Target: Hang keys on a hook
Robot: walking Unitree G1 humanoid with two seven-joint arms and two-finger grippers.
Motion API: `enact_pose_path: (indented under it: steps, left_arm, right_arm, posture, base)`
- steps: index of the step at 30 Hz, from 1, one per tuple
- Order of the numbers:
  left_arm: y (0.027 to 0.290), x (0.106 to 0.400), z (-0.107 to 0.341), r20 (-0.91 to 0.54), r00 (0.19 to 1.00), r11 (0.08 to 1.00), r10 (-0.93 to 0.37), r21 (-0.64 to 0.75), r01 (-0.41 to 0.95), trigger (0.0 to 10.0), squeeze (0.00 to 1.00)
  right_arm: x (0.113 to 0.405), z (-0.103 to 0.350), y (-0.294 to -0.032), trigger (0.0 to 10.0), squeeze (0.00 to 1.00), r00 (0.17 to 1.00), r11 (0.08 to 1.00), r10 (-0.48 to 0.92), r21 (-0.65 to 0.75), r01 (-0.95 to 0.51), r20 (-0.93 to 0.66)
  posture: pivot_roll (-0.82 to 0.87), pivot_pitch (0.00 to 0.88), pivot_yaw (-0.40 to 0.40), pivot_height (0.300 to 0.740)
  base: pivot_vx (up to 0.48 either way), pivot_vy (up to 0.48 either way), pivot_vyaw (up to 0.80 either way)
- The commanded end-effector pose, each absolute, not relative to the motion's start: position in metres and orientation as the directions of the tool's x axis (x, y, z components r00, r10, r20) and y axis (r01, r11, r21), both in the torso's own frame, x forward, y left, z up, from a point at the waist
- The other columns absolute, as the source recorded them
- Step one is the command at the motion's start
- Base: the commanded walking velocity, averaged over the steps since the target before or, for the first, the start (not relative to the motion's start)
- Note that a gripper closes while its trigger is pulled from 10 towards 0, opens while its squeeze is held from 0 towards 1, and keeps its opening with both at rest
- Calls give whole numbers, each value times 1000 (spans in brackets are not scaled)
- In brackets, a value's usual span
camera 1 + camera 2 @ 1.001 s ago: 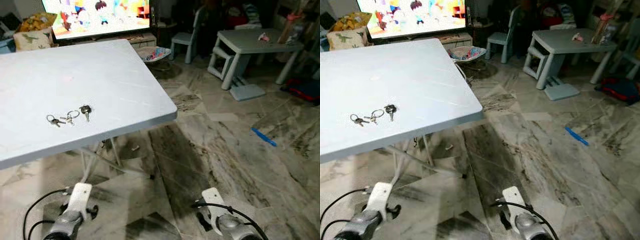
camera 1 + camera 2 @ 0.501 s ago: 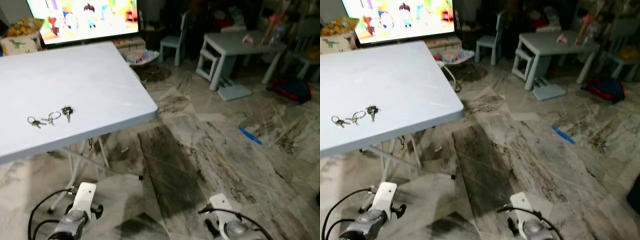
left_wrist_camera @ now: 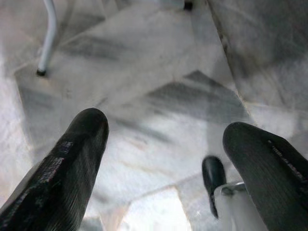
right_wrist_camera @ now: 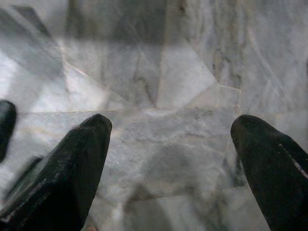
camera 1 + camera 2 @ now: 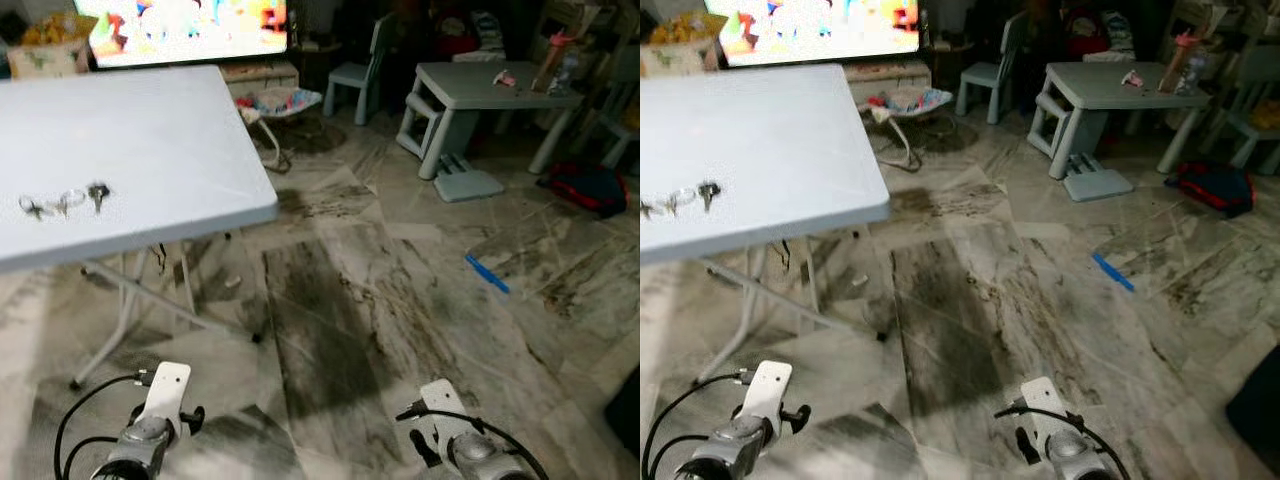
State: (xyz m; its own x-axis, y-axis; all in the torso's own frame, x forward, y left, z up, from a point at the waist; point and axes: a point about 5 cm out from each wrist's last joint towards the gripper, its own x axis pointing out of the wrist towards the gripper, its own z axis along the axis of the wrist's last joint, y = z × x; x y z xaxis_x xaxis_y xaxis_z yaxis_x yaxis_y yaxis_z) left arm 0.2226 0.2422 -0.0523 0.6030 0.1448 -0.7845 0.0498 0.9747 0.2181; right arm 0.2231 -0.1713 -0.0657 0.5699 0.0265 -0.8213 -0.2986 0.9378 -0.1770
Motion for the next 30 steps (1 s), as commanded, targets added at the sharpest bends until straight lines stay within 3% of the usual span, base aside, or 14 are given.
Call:
enact_pose_path:
  steps: [1,23,30]
  left_arm:
    - [241,228,-49,-775,615,974,146,223,50,10000,0]
    - [243,233,-46,-757,621,959,203,282,30,10000,0]
    - [241,236,-43,-718,664,967,210,254,-31,10000,0]
  right_arm:
    - [222,-66,-175,10000,0,571,944,18,-175,-281,-821]
    - [228,-63,-174,10000,0,587,935,16,-195,-295,-809]
    - [230,-61,-176,10000,0,638,976,-20,-154,-155,-769]
  posture:
    - [35,0,-27,740]
    - [39,0,-35,740]
    - [51,0,-40,740]
  base:
    - [0,0,0]
    - [0,0,649]
    - [0,0,0]
